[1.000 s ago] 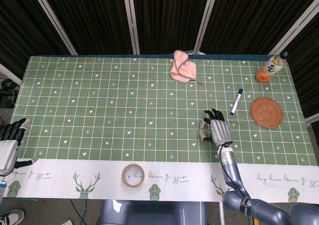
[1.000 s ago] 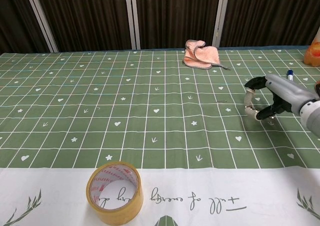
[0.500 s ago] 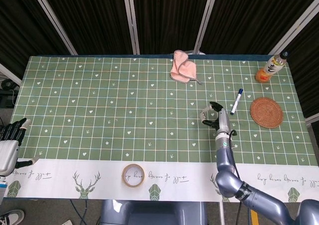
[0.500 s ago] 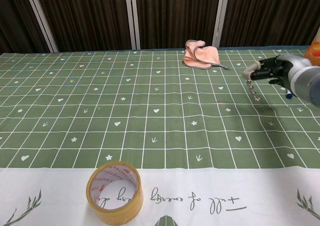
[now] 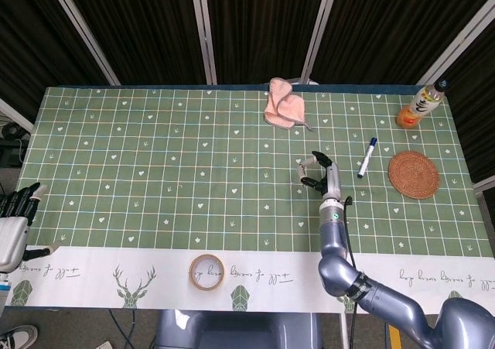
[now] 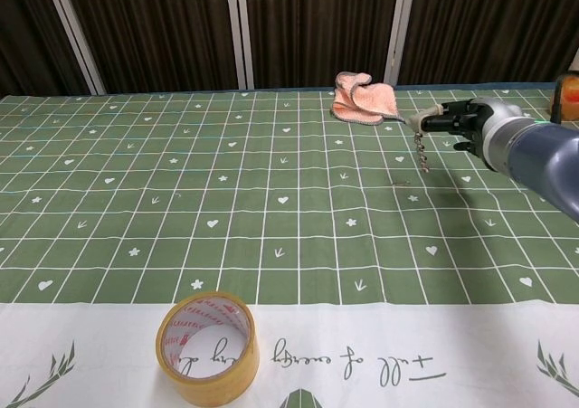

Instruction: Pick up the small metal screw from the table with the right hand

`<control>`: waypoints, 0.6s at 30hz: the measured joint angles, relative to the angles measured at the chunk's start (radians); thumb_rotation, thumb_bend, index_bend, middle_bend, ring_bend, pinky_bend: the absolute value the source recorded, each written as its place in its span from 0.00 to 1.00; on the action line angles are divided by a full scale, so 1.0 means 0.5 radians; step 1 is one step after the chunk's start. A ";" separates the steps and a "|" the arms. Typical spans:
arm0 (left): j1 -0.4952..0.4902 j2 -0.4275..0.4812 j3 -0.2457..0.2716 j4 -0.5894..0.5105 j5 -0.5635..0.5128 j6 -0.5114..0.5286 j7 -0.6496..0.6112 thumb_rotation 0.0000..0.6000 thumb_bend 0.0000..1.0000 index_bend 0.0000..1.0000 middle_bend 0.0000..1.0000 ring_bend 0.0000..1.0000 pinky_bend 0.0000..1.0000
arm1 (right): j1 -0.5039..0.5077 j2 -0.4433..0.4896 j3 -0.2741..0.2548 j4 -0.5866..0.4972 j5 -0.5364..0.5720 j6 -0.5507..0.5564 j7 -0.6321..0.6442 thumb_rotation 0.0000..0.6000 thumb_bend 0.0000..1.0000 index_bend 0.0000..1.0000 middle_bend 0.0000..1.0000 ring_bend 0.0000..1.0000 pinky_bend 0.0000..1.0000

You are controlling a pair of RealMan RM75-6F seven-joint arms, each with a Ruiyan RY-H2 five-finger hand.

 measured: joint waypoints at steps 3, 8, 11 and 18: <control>0.000 0.002 -0.002 0.000 -0.003 -0.002 -0.008 1.00 0.07 0.00 0.00 0.00 0.00 | 0.028 -0.026 -0.005 0.053 0.004 -0.020 0.015 1.00 0.33 0.59 0.15 0.00 0.01; 0.000 0.002 0.000 0.005 -0.004 -0.006 -0.013 1.00 0.07 0.00 0.00 0.00 0.00 | 0.081 -0.062 0.000 0.149 0.009 -0.054 0.035 1.00 0.33 0.59 0.15 0.00 0.01; -0.002 0.000 -0.002 0.011 -0.007 -0.008 -0.014 1.00 0.07 0.00 0.00 0.00 0.00 | 0.114 -0.081 0.009 0.216 0.014 -0.077 0.044 1.00 0.33 0.59 0.15 0.00 0.01; 0.002 0.002 -0.002 0.010 -0.017 -0.009 -0.015 1.00 0.07 0.00 0.00 0.00 0.00 | 0.181 -0.125 0.046 0.390 0.039 -0.166 0.095 1.00 0.33 0.60 0.15 0.00 0.01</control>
